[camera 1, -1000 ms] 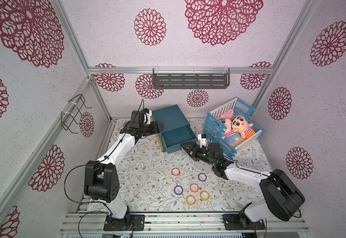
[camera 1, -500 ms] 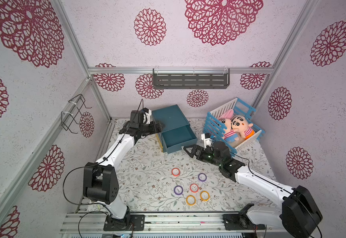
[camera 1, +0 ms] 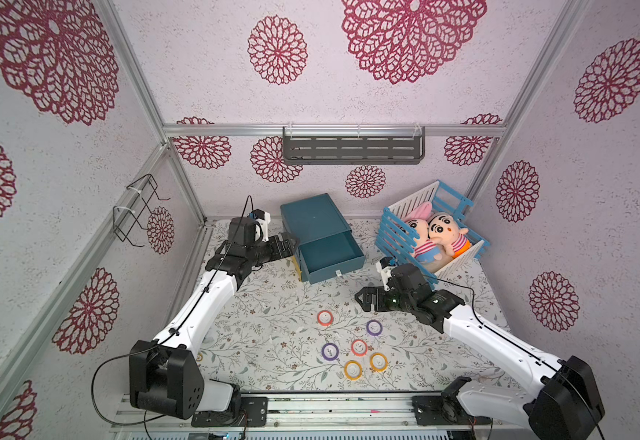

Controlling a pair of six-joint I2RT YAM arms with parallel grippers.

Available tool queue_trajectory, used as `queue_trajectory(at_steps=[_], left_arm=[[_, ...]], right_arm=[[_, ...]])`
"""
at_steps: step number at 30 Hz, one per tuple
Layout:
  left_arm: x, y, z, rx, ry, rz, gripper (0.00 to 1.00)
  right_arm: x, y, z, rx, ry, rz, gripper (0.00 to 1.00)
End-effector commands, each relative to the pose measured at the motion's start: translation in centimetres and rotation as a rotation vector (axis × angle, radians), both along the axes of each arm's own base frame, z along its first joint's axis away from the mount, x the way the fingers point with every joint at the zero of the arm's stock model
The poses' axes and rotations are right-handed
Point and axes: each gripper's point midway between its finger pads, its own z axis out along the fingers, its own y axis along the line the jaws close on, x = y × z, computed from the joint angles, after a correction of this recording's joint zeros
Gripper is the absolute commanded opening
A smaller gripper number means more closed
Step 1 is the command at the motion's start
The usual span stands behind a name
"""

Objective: Place the transparent tape into the drawer according to color
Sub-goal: Pick up the tape at the center of the board.

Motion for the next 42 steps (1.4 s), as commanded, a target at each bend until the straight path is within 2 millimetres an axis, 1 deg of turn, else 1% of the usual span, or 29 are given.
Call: queue_trajectory(at_steps=[1,5,9,11,12,15,18,22,24,26,35,42], left_arm=[[-1.6,1.2,-1.4,0.024,0.029,0.045,0.97],[-3.5,1.8,-2.7,0.031,0.053,0.063,0.97],[-4.9,2.6,-3.1,0.052,0.060,0.090,0.97],[-5.5,2.7,-3.2,0.047,0.061,0.095,0.97],[-5.8,2.7,-3.4,0.043,0.066,0.094,0.97],[-6.7,2.7,-4.3,0.042,0.081,0.089,0.97],[-7.2,2.8,-5.5,0.044,0.102,0.091,0.97],[-7.5,2.4,-6.2,0.025,0.110,0.078,0.97],[-7.5,2.3,-6.4,0.026,0.114,0.074,0.97],[-7.4,2.2,-6.5,0.030,0.113,0.071,0.97],[-7.1,2.1,-6.8,0.043,0.116,0.063,0.97],[-7.2,2.1,-7.2,0.045,0.126,0.061,0.97]], right_arm=[[-0.1,-2.3,-1.6,-0.164,0.032,-0.006,0.99],[-0.4,-2.9,-3.6,-0.210,0.086,-0.007,0.99],[-0.5,-3.4,-5.2,-0.241,0.130,-0.023,0.99],[-0.6,-3.8,-6.0,-0.237,0.154,-0.028,0.99],[-0.7,-3.8,-6.4,-0.232,0.167,-0.028,0.97],[-0.8,-4.3,-7.5,-0.231,0.197,-0.037,0.87],[-1.0,-4.3,-8.8,-0.241,0.229,-0.030,0.81],[-1.2,-4.2,-10.0,-0.249,0.254,-0.023,0.73],[-1.1,-4.3,-10.3,-0.258,0.256,-0.026,0.70],[-1.1,-4.4,-10.4,-0.264,0.257,-0.027,0.66],[-1.6,-4.6,-11.8,-0.277,0.289,-0.021,0.52],[-1.9,-4.2,-12.5,-0.290,0.301,-0.003,0.48]])
